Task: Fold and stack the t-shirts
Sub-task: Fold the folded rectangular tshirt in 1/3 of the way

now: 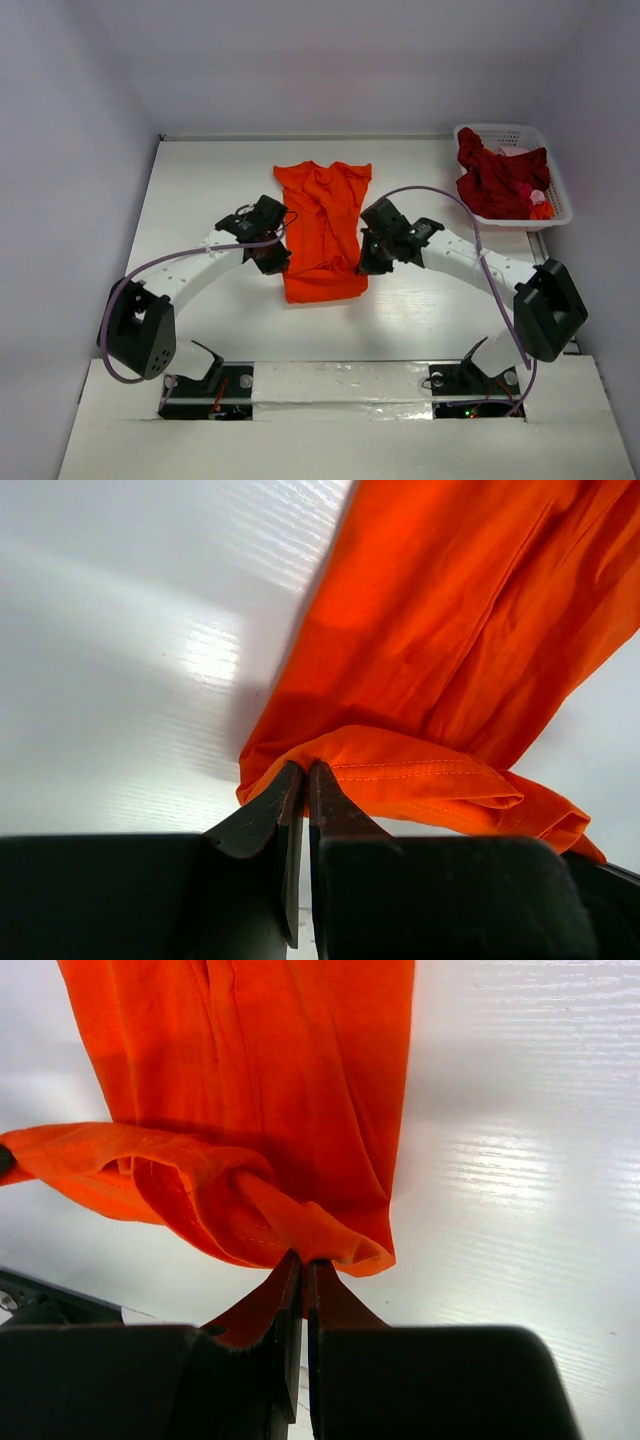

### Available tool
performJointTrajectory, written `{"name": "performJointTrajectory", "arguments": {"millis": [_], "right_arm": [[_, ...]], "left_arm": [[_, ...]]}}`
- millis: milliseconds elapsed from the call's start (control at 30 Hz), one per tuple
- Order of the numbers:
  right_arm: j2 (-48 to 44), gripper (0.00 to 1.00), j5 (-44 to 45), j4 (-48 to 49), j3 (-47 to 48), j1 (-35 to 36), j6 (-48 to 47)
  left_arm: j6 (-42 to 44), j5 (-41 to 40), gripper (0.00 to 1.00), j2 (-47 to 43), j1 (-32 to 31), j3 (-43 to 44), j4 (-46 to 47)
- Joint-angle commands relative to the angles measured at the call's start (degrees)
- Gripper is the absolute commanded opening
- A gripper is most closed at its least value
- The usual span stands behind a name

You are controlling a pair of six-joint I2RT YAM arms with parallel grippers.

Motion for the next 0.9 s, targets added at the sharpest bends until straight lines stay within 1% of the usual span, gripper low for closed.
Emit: {"name": "performJointTrajectory", "arguments": {"millis": [0, 267, 600, 867], "right_arm": [[1.25, 0.00, -1.35, -0.59, 3.21, -1.00, -2.25], [4.33, 0.00, -1.97, -0.50, 5.59, -1.53, -3.83], [6.61, 0.00, -2.93, -0.59, 8.22, -5.48, -5.85], [9.60, 0.00, -4.42, -1.38, 12.00, -6.01, -8.32]], "left_arm": [[2.10, -0.99, 0.00, 0.67, 0.75, 2.83, 0.21], [3.86, -0.81, 0.00, 2.78, 2.50, 5.03, 0.74], [6.06, -0.37, 0.00, 5.59, 4.17, 7.32, 0.92], [7.20, -0.29, 0.00, 7.35, 4.79, 8.81, 1.62]]}}
